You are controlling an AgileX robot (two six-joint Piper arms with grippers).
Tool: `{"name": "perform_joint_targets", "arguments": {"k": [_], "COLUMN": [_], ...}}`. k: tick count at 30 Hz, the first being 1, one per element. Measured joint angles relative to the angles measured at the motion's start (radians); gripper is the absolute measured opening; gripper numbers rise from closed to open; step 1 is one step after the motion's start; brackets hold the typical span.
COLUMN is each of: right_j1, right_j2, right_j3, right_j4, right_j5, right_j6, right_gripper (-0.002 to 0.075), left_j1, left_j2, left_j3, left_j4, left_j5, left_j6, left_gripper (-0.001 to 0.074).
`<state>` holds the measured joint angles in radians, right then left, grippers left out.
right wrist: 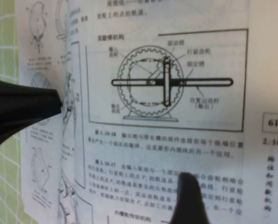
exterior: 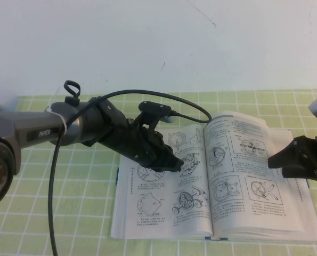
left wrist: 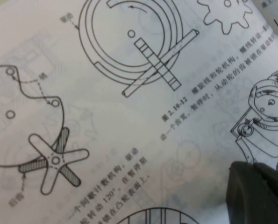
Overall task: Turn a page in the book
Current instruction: Open the closed book
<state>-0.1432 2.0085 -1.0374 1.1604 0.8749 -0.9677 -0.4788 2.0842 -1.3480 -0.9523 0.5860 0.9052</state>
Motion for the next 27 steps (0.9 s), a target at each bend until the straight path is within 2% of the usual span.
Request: {"name": "perform_joint_targets", "arguments": {"k": [27], "right_j1": [0.004], "right_j2": [0.002], "right_j3": [0.0], "right_j4": [0.082], "right_j5": [0.085], "right_j6": [-0.036], "right_gripper": [0.0451], "left_j1": [0.001], "left_j2": [0.002], "left_j3": [-0.001], "left_j4": [-0.02], "left_j5": [0.012], "left_j6": [0.002], "left_gripper": [-0.0004]}}
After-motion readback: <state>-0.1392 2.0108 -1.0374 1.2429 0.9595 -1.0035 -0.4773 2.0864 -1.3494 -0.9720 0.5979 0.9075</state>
